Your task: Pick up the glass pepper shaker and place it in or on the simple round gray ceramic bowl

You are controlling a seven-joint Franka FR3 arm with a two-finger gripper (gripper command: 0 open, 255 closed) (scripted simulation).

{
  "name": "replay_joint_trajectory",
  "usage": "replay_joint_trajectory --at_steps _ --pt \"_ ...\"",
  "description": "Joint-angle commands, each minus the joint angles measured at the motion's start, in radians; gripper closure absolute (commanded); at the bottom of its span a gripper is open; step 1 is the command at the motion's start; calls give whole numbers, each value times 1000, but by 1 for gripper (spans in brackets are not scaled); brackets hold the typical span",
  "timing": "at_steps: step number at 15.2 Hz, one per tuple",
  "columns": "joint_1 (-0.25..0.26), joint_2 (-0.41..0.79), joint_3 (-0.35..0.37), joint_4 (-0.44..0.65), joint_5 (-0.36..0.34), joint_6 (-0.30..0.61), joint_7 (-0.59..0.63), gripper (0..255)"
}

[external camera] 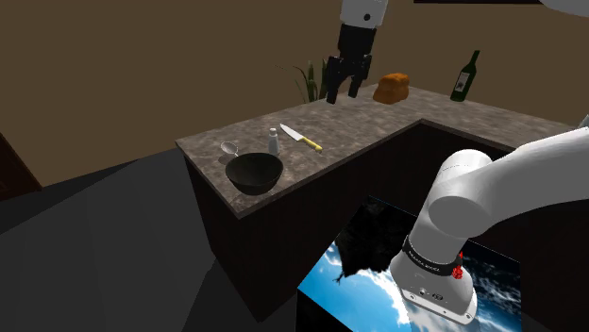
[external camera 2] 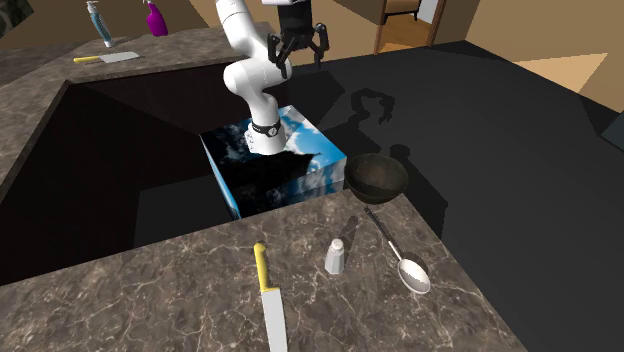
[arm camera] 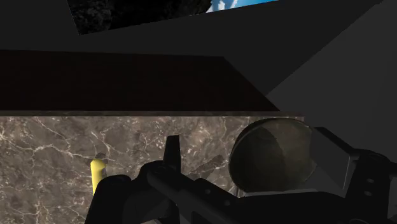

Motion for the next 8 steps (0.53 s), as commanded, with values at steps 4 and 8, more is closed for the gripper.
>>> replay_joint_trajectory --at_steps 4,8 --pt "-3 95 -25 9 -8 80 -27 0" --pt "-5 231 -57 40 -11 177 -62 0"
